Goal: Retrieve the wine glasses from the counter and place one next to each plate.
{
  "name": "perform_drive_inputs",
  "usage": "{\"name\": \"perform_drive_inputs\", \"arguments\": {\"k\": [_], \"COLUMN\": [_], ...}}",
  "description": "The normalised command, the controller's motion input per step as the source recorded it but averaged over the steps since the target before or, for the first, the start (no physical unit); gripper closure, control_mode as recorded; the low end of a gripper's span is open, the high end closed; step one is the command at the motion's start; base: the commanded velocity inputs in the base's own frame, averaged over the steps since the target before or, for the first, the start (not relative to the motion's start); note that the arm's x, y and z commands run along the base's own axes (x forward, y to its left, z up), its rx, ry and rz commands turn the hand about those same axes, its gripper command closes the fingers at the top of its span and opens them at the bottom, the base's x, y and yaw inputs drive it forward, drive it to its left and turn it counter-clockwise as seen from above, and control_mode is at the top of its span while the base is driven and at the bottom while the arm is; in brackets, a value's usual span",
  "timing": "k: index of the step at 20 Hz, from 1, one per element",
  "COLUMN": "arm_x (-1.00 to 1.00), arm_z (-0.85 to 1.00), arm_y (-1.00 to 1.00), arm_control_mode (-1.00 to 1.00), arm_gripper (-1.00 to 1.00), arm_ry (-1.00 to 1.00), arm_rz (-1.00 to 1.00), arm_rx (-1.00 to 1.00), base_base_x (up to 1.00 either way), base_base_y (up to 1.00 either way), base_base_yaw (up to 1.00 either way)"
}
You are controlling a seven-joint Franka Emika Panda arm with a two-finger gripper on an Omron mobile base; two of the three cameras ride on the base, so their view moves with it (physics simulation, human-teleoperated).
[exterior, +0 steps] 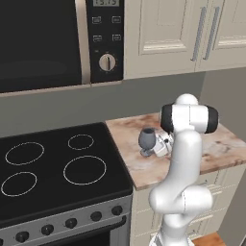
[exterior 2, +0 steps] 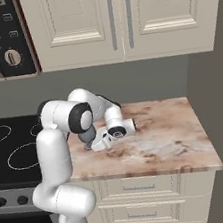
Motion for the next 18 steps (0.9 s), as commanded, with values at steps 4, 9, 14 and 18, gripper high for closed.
{"name": "perform_drive_inputs", "arguments": {"k": [4, 9, 14, 18], "arm_x": [-0.32, -0.32, -0.31, -0.59], "arm_z": [0.3, 0.93, 0.86, 0.48], "arm_y": [0.11, 0.0, 0.0, 0.0], "arm_control_mode": [-1.0, -1.0, -1.0, -1.0], "arm_gripper": [1.0, 1.0, 1.0, 1.0], "arm_ry": [-0.01, 0.09, 0.17, 0.08], "arm_rz": [0.0, 0.0, 0.0, 0.0], "arm_rx": [0.0, 0.0, 0.0, 0.0], "base_base_x": [0.0, 0.0, 0.0, 0.0], "base_base_y": [0.0, 0.0, 0.0, 0.0], "base_base_yaw": [0.0, 0.0, 0.0, 0.0]}}
